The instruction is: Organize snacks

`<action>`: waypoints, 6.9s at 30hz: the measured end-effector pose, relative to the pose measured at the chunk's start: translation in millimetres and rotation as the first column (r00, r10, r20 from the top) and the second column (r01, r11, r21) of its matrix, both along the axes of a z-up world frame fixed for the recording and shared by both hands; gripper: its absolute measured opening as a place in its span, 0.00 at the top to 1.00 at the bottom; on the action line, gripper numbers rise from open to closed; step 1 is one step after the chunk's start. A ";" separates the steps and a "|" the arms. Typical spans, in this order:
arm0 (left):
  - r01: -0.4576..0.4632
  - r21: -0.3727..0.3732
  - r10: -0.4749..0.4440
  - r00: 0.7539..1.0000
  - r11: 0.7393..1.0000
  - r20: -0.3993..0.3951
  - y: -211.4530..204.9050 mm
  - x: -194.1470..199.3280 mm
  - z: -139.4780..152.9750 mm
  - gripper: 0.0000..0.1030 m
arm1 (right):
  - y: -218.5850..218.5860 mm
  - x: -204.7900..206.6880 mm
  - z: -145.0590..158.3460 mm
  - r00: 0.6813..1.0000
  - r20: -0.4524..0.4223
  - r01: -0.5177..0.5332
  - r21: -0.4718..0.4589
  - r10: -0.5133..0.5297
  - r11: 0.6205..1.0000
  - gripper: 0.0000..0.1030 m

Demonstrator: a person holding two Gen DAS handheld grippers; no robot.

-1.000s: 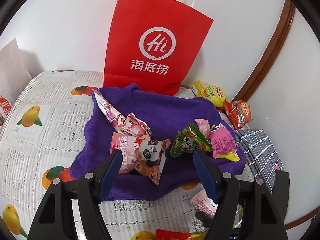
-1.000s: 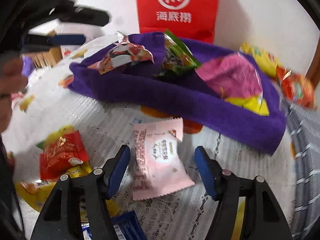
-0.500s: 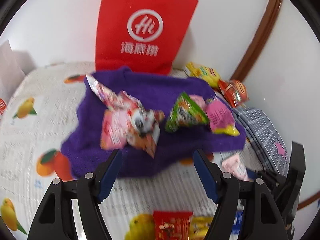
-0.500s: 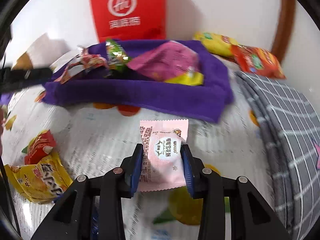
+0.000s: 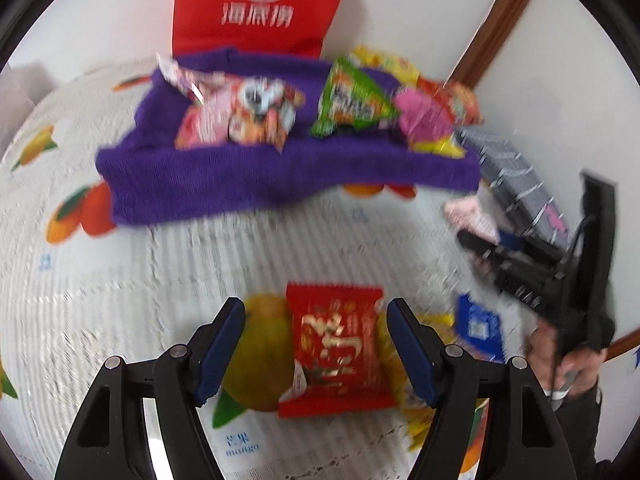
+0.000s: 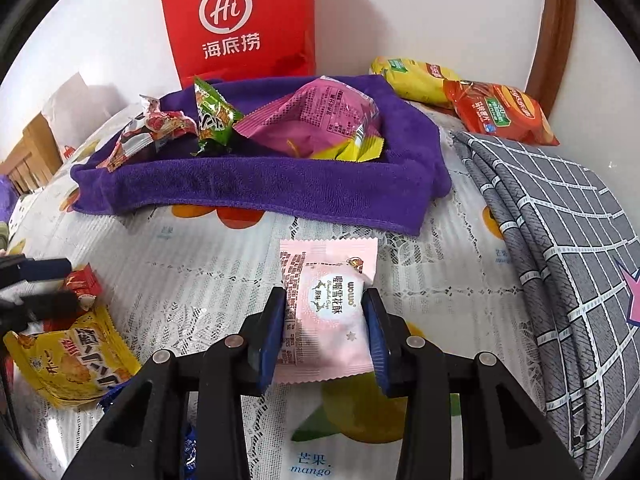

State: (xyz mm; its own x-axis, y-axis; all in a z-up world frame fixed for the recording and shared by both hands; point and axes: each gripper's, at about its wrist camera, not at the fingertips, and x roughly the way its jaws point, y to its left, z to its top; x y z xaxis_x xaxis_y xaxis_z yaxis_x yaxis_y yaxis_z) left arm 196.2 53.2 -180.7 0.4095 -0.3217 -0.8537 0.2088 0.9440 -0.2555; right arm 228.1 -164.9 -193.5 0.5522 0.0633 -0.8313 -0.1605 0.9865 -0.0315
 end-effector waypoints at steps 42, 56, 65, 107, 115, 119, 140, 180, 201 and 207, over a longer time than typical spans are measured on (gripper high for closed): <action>-0.169 0.084 0.141 0.952 0.982 0.272 12.7 66.9 112.0 0.61 | 15.4 64.0 134.4 0.976 0.217 -0.013 0.219 -0.036 0.976 0.63; -0.221 0.053 0.200 0.943 0.974 0.268 10.5 144.1 115.5 0.61 | 28.9 140.3 74.6 0.993 0.109 0.002 0.349 -0.043 0.937 0.63; -0.214 0.089 0.190 0.956 0.973 0.222 7.2 161.3 93.7 0.61 | 34.0 151.0 40.7 0.999 0.040 0.003 0.336 -0.017 0.942 0.63; -0.196 0.152 0.186 0.979 0.969 0.080 -0.9 169.8 57.6 0.60 | 33.8 133.9 53.8 0.993 0.112 -0.079 0.417 0.035 0.906 0.42; -0.168 0.158 0.162 0.986 0.973 0.050 -9.4 170.4 47.7 0.60 | 34.6 134.6 51.9 0.994 0.105 -0.074 0.402 0.034 0.913 0.42; -0.155 0.170 0.149 0.988 0.973 0.044 -14.2 170.5 45.1 0.60 | 33.9 134.9 50.2 0.994 0.101 -0.071 0.401 0.034 0.913 0.42; -0.138 0.165 0.136 0.990 0.977 0.021 -16.6 173.5 37.7 0.60 | 34.6 136.4 47.6 0.995 0.095 -0.072 0.387 0.038 0.919 0.42; -0.128 0.160 0.114 0.989 0.979 0.094 -18.4 160.3 69.2 0.53 | 20.1 64.8 63.1 0.996 0.087 -0.048 0.290 0.024 0.956 0.44; -0.044 0.129 0.015 0.976 0.991 0.219 -46.4 122.6 123.8 0.53 | 18.0 -81.8 22.2 0.982 -0.149 0.156 0.306 -0.115 0.939 0.47; -0.002 0.075 -0.014 0.975 0.997 0.221 -48.8 115.3 131.8 0.50 | 32.0 -85.3 14.8 0.978 -0.156 0.175 0.280 -0.135 0.944 0.34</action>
State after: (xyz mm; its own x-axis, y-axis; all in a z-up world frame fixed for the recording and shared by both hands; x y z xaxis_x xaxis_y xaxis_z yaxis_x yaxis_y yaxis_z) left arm 311.5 4.5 -49.0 0.5894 -0.2637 -0.7636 0.2581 0.9572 -0.1313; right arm 142.8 -132.9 -178.7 0.4600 0.2357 -0.8561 0.0122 0.9624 0.2715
